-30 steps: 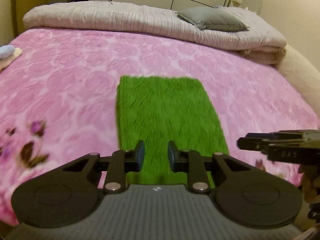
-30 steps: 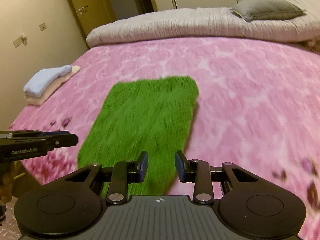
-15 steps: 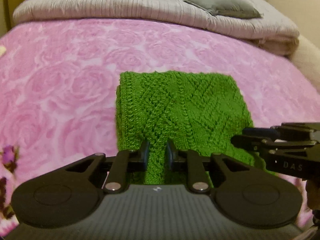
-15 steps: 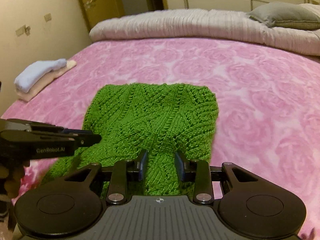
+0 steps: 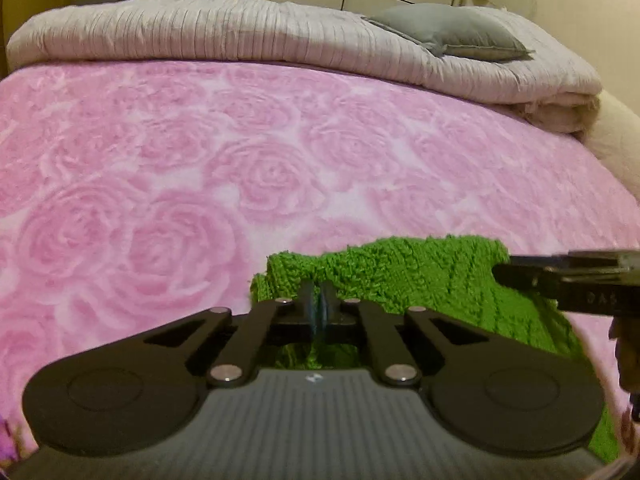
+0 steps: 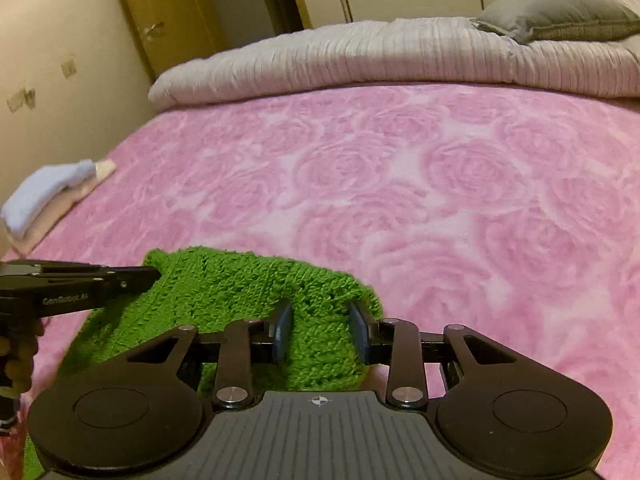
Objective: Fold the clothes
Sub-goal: 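Grasp the folded vest edge with the left gripper while the right gripper grasps it, then lift the folded vest with both grippers and carry it toward the blue cloth stack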
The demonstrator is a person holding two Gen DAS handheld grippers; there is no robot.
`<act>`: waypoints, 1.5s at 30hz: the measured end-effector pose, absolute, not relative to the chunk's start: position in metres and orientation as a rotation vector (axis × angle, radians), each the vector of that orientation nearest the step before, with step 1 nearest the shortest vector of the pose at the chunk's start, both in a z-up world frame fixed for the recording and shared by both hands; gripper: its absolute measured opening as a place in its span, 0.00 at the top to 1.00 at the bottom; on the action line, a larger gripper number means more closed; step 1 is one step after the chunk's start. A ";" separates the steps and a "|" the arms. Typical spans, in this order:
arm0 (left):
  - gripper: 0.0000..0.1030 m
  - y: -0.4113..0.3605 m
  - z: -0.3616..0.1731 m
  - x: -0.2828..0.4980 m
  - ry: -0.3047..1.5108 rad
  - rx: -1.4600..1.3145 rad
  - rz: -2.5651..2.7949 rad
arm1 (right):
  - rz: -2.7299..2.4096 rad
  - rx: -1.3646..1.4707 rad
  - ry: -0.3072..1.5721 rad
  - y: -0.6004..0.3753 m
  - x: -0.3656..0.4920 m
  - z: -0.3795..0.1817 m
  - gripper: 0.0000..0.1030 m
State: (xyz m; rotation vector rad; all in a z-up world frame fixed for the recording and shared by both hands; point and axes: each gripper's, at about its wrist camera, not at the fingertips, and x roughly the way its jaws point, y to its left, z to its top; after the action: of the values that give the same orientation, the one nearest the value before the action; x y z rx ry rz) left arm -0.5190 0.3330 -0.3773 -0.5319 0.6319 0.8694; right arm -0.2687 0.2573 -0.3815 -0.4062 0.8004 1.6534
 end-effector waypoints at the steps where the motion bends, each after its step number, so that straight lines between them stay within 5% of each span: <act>1: 0.95 0.330 -0.373 -0.522 0.627 -0.545 0.870 | 1.652 -0.387 0.827 0.256 -0.264 -0.379 0.67; 3: 0.93 0.323 -0.363 -0.535 0.600 -0.594 0.869 | 1.652 -0.344 0.879 0.248 -0.254 -0.372 0.67; 4: 0.83 0.318 -0.359 -0.546 0.576 -0.641 0.872 | 1.654 -0.321 0.904 0.241 -0.249 -0.368 0.66; 5: 0.63 0.313 -0.356 -0.558 0.551 -0.690 0.877 | 1.658 -0.295 0.933 0.234 -0.243 -0.365 0.63; 6: 0.56 0.307 -0.358 -0.572 0.520 -0.754 0.876 | 1.659 -0.265 0.965 0.224 -0.239 -0.363 0.56; 10: 0.52 0.289 -0.376 -0.622 0.383 -1.053 0.832 | 1.646 -0.122 1.140 0.180 -0.221 -0.366 0.35; 22: 0.52 0.278 -0.426 -0.642 0.231 -1.403 0.760 | 1.525 0.141 1.481 0.155 -0.219 -0.405 0.32; 37: 0.65 0.292 -0.449 -0.607 0.210 -1.387 0.602 | 1.585 0.179 1.487 0.195 -0.230 -0.421 0.32; 41: 0.73 0.294 -0.452 -0.607 0.198 -1.398 0.579 | 1.609 0.167 1.490 0.199 -0.229 -0.430 0.58; 45: 0.77 0.290 -0.436 -0.598 0.239 -1.340 0.632 | 1.608 0.172 1.523 0.200 -0.224 -0.431 0.65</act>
State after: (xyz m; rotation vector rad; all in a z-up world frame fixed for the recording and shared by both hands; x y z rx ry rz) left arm -0.5984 0.2900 -0.4359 -1.3400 0.2386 0.6319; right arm -0.2245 0.2002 -0.4312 0.1719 1.5234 1.6083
